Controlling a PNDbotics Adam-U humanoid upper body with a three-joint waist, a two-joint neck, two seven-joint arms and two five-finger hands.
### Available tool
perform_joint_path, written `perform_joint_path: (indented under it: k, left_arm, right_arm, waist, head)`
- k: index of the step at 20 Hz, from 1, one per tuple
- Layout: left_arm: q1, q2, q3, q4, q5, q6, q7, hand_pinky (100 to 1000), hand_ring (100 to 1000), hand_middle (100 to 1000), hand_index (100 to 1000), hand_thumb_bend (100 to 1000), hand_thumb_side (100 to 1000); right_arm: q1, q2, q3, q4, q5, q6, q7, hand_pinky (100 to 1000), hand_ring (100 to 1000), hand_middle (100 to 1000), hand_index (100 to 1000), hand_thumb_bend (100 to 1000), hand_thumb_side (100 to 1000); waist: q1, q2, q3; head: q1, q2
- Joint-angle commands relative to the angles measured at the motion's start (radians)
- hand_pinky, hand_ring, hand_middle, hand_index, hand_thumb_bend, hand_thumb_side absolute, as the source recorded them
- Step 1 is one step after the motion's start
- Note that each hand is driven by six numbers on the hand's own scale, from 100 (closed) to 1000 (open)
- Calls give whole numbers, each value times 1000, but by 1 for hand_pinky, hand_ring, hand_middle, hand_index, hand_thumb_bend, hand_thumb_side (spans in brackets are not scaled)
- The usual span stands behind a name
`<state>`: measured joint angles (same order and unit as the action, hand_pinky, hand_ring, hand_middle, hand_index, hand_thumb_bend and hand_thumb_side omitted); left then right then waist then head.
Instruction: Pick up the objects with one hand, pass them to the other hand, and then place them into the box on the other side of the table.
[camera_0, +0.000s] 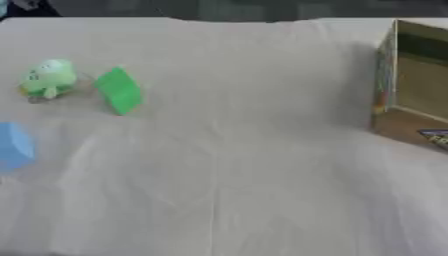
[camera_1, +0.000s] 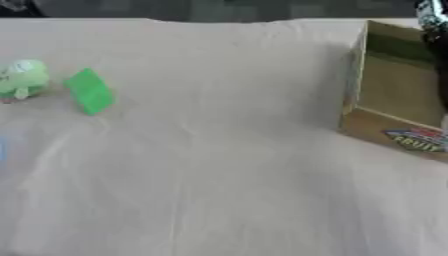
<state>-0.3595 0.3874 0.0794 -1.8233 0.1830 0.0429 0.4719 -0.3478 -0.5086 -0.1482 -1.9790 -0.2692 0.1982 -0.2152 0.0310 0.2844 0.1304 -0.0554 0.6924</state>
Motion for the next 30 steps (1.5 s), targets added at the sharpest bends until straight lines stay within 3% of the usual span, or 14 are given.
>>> perform_joint_path:
  k: [1, 8, 11, 13, 16, 20, 22, 27, 30]
  left_arm:
    - [0, 164, -14, -35, -7, 55, -24, 710, 741, 752, 809, 258, 589]
    - [13, 580, -83, -23, 48, 282, -203, 734, 763, 768, 837, 319, 543]
    - [7, 719, -133, -9, 58, 376, -333, 748, 777, 779, 854, 348, 578]
    - [8, 774, -156, -20, 50, 416, -405, 756, 784, 785, 861, 365, 584]
    - [15, 824, -183, -34, 14, 459, -508, 775, 802, 803, 881, 401, 607]
    - [12, 842, -201, -24, -58, 485, -639, 790, 818, 815, 897, 448, 634]
    - [8, 843, -215, -4, -81, 488, -691, 797, 825, 817, 903, 483, 631]
    - [-8, 835, -249, 86, -203, 483, -823, 817, 843, 816, 889, 603, 540]
    - [-41, 814, -268, 172, -256, 463, -895, 829, 852, 805, 860, 669, 397]
  right_arm:
    - [-2, -35, -12, -21, 6, 1, -1, 988, 979, 886, 1000, 100, 455]
    - [16, -58, -13, -21, 16, 3, -2, 988, 979, 885, 1000, 100, 457]
    - [25, -67, -12, -21, 22, 4, -1, 988, 979, 885, 1000, 100, 459]
    - [29, -71, -11, -21, 26, 5, 0, 988, 979, 885, 1000, 100, 459]
    - [33, -76, -11, -21, 30, 5, 0, 989, 979, 885, 1000, 100, 460]
    - [38, -81, -9, -21, 34, 7, 2, 989, 980, 885, 1000, 100, 462]
    - [38, -80, -9, -21, 34, 8, 3, 989, 979, 883, 1000, 100, 462]
    - [36, -78, -5, -21, 34, 10, 7, 989, 980, 882, 1000, 100, 463]
    - [35, -76, -4, -21, 34, 12, 10, 989, 980, 881, 1000, 100, 464]
  waist:
    - [6, -19, 3]
    - [26, -23, 17]
    - [34, -25, 23]
    - [38, -26, 25]
    - [44, -28, 28]
    - [51, -30, 29]
    - [52, -30, 27]
    - [52, -30, 21]
    - [51, -31, 17]
  head:
    - [-3, 9]
    - [-13, 18]
    - [-17, 9]
    - [-21, 7]
    - [-3, 15]
    - [70, 38]
    - [85, 45]
    - [94, 40]
    - [99, 33]
